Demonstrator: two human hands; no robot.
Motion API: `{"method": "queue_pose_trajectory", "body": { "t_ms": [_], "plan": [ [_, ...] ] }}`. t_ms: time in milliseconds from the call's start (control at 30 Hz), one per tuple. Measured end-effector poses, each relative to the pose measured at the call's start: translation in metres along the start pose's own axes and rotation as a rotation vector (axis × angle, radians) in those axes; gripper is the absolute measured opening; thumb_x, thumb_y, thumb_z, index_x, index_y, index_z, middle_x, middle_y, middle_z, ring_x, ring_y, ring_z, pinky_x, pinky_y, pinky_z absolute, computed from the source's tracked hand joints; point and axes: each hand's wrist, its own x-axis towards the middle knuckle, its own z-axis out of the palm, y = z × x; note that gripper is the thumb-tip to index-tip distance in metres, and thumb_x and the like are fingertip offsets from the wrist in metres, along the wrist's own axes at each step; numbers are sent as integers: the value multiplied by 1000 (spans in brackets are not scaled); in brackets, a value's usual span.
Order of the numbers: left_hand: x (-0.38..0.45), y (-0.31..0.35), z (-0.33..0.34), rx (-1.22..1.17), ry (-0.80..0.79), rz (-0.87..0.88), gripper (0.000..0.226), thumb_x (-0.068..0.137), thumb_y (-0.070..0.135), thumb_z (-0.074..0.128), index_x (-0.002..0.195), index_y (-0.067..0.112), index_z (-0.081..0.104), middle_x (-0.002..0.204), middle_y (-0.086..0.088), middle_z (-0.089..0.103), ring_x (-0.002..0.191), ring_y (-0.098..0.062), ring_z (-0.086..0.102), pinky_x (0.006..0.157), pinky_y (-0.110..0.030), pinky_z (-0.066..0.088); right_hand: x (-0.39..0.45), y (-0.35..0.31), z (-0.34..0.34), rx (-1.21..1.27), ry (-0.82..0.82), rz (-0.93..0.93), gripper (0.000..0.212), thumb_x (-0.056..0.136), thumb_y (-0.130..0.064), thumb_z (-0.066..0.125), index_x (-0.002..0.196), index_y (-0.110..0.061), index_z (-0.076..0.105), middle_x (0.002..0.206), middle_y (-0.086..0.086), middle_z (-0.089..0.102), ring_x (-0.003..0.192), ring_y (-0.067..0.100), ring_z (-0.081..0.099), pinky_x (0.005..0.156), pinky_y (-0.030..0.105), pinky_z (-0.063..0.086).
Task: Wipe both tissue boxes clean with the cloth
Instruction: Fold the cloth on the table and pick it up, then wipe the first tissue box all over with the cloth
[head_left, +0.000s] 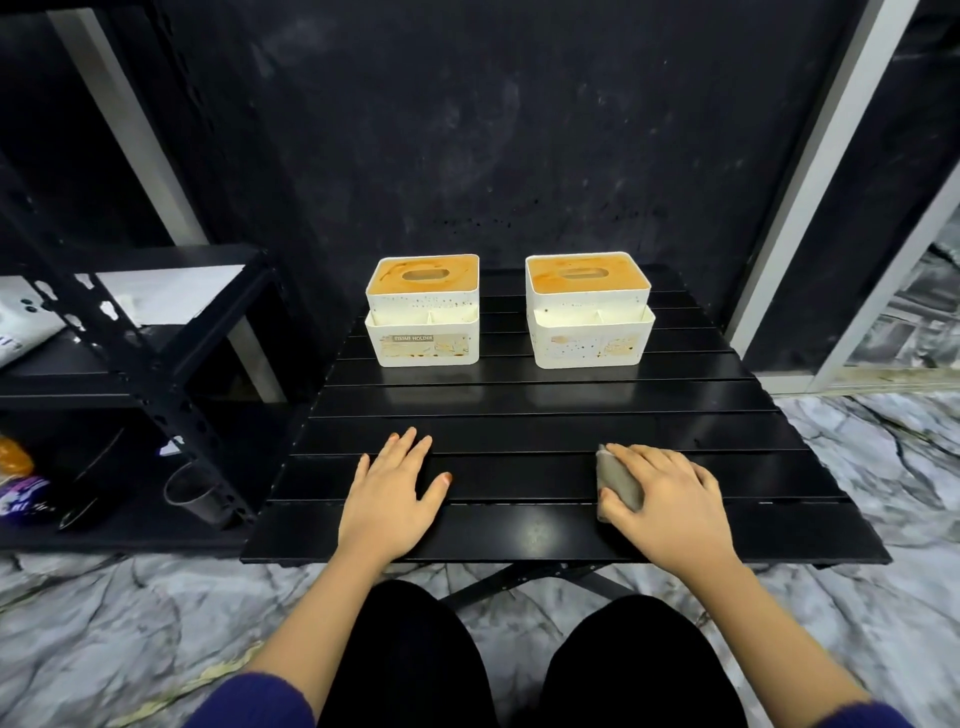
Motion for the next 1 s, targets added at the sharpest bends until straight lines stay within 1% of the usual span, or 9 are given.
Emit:
{"method": "queue_pose_trajectory", "body": {
  "t_ms": [200, 400, 500, 567, 600, 667, 800, 900, 1000],
  "plan": [
    [0, 1, 0, 11, 2, 6, 59, 96, 50, 33, 149, 26, 21, 158, 7, 10, 146, -10, 3, 119, -36, 2, -1, 0, -2, 7, 14, 8, 63, 69, -59, 27, 121, -36, 55, 118, -14, 59, 116, 13, 48, 99, 39, 30],
    [0, 1, 1, 16, -1, 8, 59, 96, 50, 31, 149, 26, 19, 159, 7, 8, 146, -10, 2, 119, -37, 2, 0, -2, -6, 22, -36, 12, 66, 69, -61, 24, 126, -38, 49, 123, -16, 54, 121, 10, 42, 104, 38, 24],
    [0, 1, 1, 5, -2, 6, 59, 96, 49, 32, 149, 26, 20, 159, 7, 8, 146, -10, 2, 118, -37, 1, 5, -4, -11, 39, -143, 19, 55, 80, -57, 42, 131, -38, 41, 131, -15, 46, 128, 10, 32, 109, 40, 15],
    [2, 0, 0, -36, -4, 4, 58, 96, 49, 37, 148, 27, 23, 158, 8, 10, 146, -10, 3, 118, -37, 0, 14, -8, -16, 18, -235, 2, 58, 83, -54, 48, 136, -36, 34, 136, -14, 38, 132, 10, 25, 112, 42, 12],
    [2, 0, -1, -70, -5, 0, 58, 95, 48, 40, 147, 27, 25, 158, 8, 13, 146, -10, 5, 118, -37, 1, 20, -12, -17, 11, -260, -21, 60, 84, -54, 50, 138, -35, 32, 139, -14, 35, 134, 10, 23, 112, 42, 12],
    [6, 0, -6, -150, 1, -4, 59, 92, 45, 48, 145, 27, 30, 156, 7, 19, 145, -11, 12, 119, -37, 5, 35, -23, -20, 40, -260, -77, 62, 84, -51, 52, 139, -32, 31, 142, -12, 32, 135, 10, 22, 112, 38, 19],
    [33, -7, -23, -287, 65, -16, 61, 88, 40, 58, 143, 26, 35, 152, 6, 29, 141, -13, 24, 117, -36, 21, 77, -55, -20, 175, -217, -197, 61, 85, -40, 57, 140, -27, 33, 142, -7, 34, 132, 13, 27, 107, 32, 29],
    [66, -13, -41, -272, 102, -24, 64, 87, 40, 59, 144, 25, 33, 152, 4, 29, 140, -16, 25, 115, -36, 24, 112, -80, -19, 244, -208, -266, 62, 86, -34, 58, 141, -25, 31, 144, -4, 33, 132, 14, 28, 107, 30, 28],
    [100, -18, -60, -228, 154, -32, 67, 86, 40, 61, 145, 26, 31, 154, 1, 24, 140, -21, 23, 115, -38, 24, 147, -102, -14, 262, -159, -300, 64, 85, -29, 61, 141, -21, 31, 145, -1, 32, 132, 16, 29, 106, 27, 27]
  ]
}}
